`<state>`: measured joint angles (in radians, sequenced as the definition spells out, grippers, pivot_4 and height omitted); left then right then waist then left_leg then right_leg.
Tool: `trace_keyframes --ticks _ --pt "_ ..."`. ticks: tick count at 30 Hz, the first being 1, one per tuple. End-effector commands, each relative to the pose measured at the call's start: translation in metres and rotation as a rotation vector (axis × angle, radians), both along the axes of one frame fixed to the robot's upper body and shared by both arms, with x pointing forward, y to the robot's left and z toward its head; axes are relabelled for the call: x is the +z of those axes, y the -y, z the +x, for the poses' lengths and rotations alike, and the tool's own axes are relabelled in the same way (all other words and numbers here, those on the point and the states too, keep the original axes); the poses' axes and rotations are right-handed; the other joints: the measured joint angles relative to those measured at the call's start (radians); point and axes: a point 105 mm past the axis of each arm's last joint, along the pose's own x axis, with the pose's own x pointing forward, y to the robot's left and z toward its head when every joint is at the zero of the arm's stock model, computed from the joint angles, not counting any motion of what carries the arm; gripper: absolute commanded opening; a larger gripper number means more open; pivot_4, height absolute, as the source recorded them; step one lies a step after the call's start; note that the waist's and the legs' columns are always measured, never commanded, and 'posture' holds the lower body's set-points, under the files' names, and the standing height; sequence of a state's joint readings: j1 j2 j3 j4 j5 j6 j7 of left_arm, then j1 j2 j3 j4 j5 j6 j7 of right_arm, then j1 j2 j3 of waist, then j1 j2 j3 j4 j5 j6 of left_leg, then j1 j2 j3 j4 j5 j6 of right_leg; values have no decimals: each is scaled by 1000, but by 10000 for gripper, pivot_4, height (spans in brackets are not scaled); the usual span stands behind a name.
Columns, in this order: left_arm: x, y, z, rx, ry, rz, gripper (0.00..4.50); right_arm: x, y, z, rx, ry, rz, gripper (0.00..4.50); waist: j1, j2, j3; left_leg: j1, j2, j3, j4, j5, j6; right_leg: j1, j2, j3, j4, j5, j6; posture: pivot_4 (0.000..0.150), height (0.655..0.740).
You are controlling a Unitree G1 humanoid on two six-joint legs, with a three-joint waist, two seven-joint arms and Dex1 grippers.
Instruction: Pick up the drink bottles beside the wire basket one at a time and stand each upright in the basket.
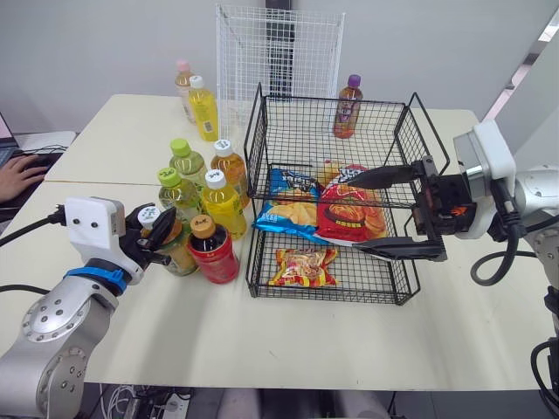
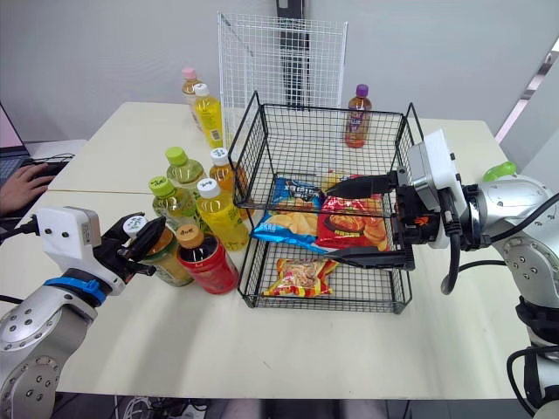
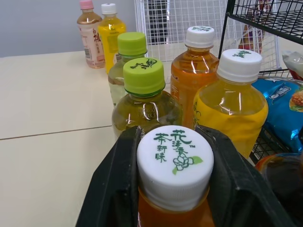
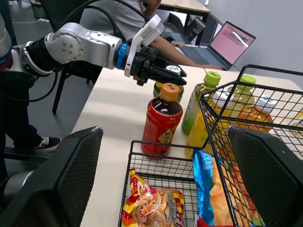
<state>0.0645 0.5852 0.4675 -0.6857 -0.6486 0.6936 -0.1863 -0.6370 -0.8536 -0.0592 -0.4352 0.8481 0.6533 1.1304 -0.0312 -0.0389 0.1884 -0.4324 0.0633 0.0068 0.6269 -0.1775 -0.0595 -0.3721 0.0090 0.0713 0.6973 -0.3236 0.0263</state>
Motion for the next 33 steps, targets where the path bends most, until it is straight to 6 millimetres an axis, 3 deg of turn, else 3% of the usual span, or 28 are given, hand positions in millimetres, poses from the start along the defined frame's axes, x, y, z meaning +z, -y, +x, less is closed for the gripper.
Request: trace_keyframes --ticks 1,7,11,16,21,26,30,33 --pt "10 -5 -6 12 36 13 13774 13 2 -5 -2 68 21 45000 0 0 0 0 0 0 0 0 0 0 0 0 0 0 0 1500 7360" --pt "46 -23 -10 -93 71 47 13774 16 4 -7 -6 76 46 45000 -1 -1 1 0 1 -1 -1 0 0 -1 1 -1 0 0 -1 1500 7360" --pt "75 -19 -16 -253 29 90 13773 18 7 -10 -8 70 51 45000 0 -3 3 -1 1 -2 -1 0 0 -2 1 -2 0 -1 -1 1500 7360" --pt "130 -17 -27 -395 17 91 13773 21 12 -12 -25 71 57 45000 1 -5 8 -2 1 -2 -2 0 0 -2 -4 -3 -1 -2 0 1500 7360" --pt "191 -9 -28 -476 118 72 13773 27 16 -12 -61 91 71 45000 0 -6 10 -2 1 -2 -2 0 0 -2 -2 -4 -1 -3 2 1500 7360" --pt "242 8 -18 -567 259 53 13773 37 25 -11 -158 137 105 45000 3 -4 11 -2 -1 -2 -2 0 0 -2 -1 -5 -1 -3 2 1500 7360" --pt "283 47 3 -720 356 20 13772 45 37 -12 -282 165 133 45000 15 -5 12 -4 -1 -3 -1 0 -1 -2 1 -5 -1 -3 3 1500 7360" --pt "296 78 18 -823 367 53 13772 46 46 -16 -366 169 128 45000 26 -5 12 -7 -1 -3 1 0 0 -4 1 -5 -2 -2 3 1500 7360"
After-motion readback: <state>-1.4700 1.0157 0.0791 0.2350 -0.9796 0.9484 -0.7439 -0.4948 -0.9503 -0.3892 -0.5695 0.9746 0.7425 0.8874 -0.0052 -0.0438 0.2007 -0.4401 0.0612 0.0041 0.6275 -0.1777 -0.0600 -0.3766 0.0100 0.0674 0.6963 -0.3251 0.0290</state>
